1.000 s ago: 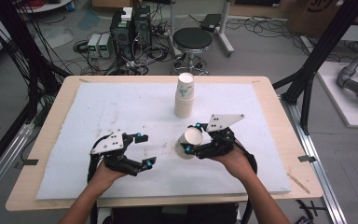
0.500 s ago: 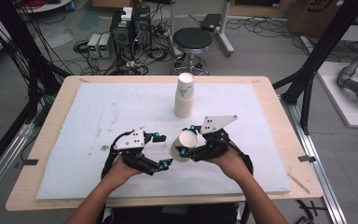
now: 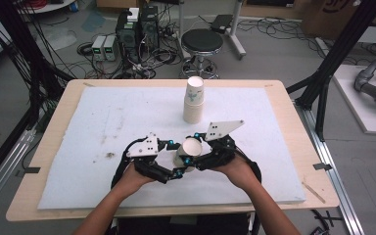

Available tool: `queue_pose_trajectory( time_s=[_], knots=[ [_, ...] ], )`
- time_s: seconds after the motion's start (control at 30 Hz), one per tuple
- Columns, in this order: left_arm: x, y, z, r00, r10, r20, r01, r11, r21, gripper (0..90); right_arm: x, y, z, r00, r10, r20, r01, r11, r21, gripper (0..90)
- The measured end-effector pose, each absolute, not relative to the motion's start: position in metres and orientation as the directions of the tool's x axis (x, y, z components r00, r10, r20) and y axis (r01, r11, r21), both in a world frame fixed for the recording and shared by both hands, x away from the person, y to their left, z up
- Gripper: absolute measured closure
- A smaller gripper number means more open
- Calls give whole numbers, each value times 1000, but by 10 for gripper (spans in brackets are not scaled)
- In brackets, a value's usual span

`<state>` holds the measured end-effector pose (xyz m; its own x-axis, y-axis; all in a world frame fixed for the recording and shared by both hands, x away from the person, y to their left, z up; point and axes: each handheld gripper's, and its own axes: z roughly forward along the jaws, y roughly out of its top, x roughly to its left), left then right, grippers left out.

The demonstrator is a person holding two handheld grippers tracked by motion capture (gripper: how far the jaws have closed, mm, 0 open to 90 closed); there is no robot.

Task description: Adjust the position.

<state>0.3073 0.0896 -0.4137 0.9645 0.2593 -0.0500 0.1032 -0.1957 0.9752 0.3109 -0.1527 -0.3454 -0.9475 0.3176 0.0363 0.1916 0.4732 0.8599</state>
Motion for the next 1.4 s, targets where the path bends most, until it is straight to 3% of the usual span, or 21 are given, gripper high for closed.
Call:
queue_pose_trajectory(
  time_s=[0.3,0.4,1.0,1.4],
  knots=[
    [306,89,-413,972,233,-30,78,-200,977,293,312,-153,-347,-949,304,87,223,447,866,338],
    [306,89,-411,974,225,-21,72,-222,972,318,313,-152,-348,-937,330,117,264,444,856,177],
    [314,85,-380,989,144,36,56,-582,811,340,313,-156,-350,-974,228,6,142,585,799,177],
    [315,78,-365,997,71,40,20,-690,724,343,314,-156,-352,-985,171,-25,96,661,744,182]
  ],
)
